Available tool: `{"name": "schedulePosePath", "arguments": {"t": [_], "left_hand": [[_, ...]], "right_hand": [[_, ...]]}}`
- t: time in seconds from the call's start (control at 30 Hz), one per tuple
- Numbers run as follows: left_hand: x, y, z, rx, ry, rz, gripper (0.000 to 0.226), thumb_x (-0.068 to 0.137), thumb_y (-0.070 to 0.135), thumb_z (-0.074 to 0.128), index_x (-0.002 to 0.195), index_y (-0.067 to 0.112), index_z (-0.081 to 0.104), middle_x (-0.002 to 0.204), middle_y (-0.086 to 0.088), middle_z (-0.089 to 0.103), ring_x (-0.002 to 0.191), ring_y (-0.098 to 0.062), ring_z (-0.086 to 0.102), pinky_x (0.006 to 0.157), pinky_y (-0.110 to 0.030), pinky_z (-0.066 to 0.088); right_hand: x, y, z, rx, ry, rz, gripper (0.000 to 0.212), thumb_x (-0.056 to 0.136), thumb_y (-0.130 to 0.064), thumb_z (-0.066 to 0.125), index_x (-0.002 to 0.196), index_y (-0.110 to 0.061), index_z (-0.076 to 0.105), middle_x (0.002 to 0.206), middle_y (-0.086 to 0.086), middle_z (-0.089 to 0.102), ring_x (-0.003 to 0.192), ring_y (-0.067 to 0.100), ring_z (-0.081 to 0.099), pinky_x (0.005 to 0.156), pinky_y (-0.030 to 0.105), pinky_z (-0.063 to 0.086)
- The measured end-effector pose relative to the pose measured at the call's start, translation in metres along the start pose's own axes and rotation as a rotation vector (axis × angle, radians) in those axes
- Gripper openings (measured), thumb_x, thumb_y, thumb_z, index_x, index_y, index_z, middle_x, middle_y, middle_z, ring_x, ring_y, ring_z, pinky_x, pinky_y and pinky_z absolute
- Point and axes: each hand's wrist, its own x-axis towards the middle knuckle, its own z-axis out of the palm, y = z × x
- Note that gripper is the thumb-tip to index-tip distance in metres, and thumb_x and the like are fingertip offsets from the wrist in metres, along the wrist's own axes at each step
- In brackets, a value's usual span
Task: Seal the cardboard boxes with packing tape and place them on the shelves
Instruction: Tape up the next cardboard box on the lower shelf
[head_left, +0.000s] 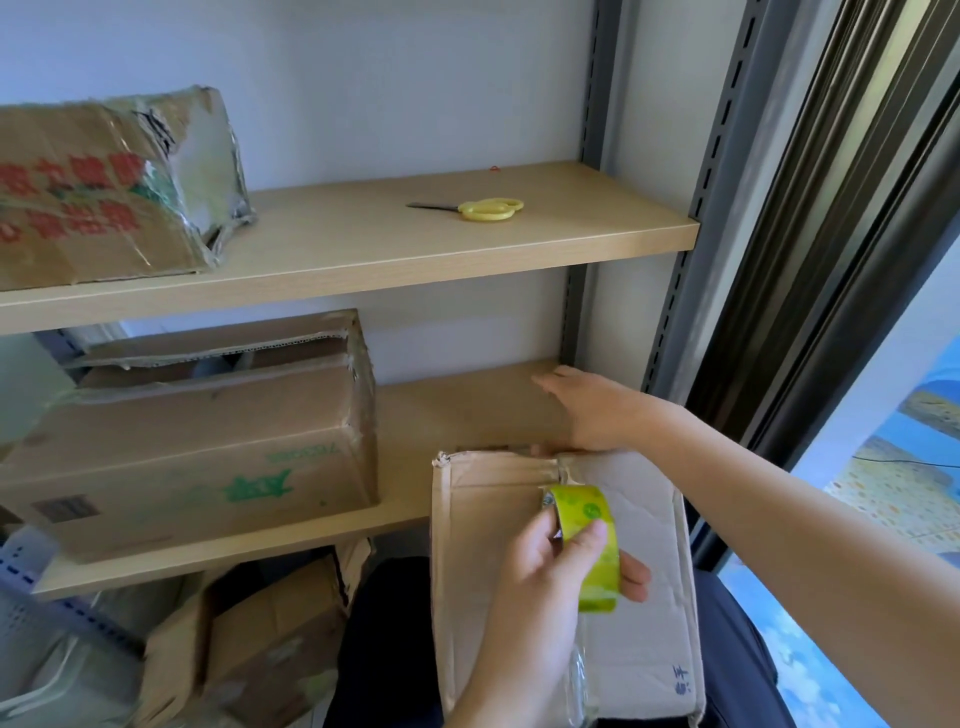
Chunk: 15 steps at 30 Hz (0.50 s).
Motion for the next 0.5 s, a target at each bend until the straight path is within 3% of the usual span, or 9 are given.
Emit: {"name": "schedulePosePath", "arguments": {"t": [0.1, 0.17, 0.23, 0.33, 0.5], "left_hand": [[0.001, -0.002, -0.006, -0.033, -0.012, 0.027, 0.03, 0.098, 0.02, 0.052, 0.108, -0.007, 0.057, 0.075, -0.016, 0.072, 0.063, -0.023, 0.067, 0.062, -0.022, 0.05], [0.003, -0.006, -0.008, -0.009, -0.034, 0.047, 0.037, 0.098, 0.027, 0.05, 0.105, -0.008, 0.057, 0.075, -0.017, 0.072, 0.065, -0.024, 0.068, 0.066, -0.024, 0.051], [0.004, -0.012, -0.008, 0.04, -0.064, 0.066, 0.04, 0.099, 0.035, 0.047, 0.102, -0.002, 0.059, 0.078, -0.017, 0.073, 0.068, -0.026, 0.069, 0.072, -0.026, 0.052], [0.007, -0.015, -0.011, 0.121, -0.094, 0.111, 0.04, 0.104, 0.039, 0.039, 0.103, 0.004, 0.06, 0.083, -0.016, 0.075, 0.076, -0.025, 0.071, 0.083, -0.03, 0.053], [0.019, 0.008, -0.019, 0.174, -0.156, 0.196, 0.02, 0.104, 0.008, 0.043, 0.116, -0.003, 0.055, 0.097, -0.021, 0.074, 0.085, -0.021, 0.071, 0.08, -0.019, 0.05]], "right_hand": [[-0.018, -0.01, -0.003, 0.005, 0.262, -0.091, 0.032, 0.096, -0.043, 0.057, 0.123, -0.029, 0.067, 0.119, -0.005, 0.069, 0.113, 0.017, 0.06, 0.094, 0.035, 0.049], [-0.038, -0.016, 0.004, 0.061, 0.149, -0.107, 0.035, 0.096, -0.055, 0.05, 0.102, -0.031, 0.074, 0.096, -0.007, 0.073, 0.092, 0.015, 0.064, 0.082, 0.037, 0.053], [-0.049, -0.013, 0.015, 0.089, 0.023, -0.093, 0.045, 0.091, -0.067, 0.045, 0.09, -0.029, 0.07, 0.08, -0.006, 0.067, 0.079, 0.013, 0.061, 0.076, 0.039, 0.054], [-0.041, -0.007, 0.021, 0.059, 0.072, -0.061, 0.044, 0.09, -0.071, 0.041, 0.1, -0.038, 0.07, 0.089, -0.011, 0.069, 0.085, 0.013, 0.061, 0.074, 0.034, 0.052], [-0.019, -0.004, 0.012, 0.054, 0.205, -0.086, 0.041, 0.092, -0.067, 0.044, 0.102, -0.04, 0.072, 0.09, -0.015, 0.07, 0.084, 0.01, 0.06, 0.063, 0.027, 0.037]]}}
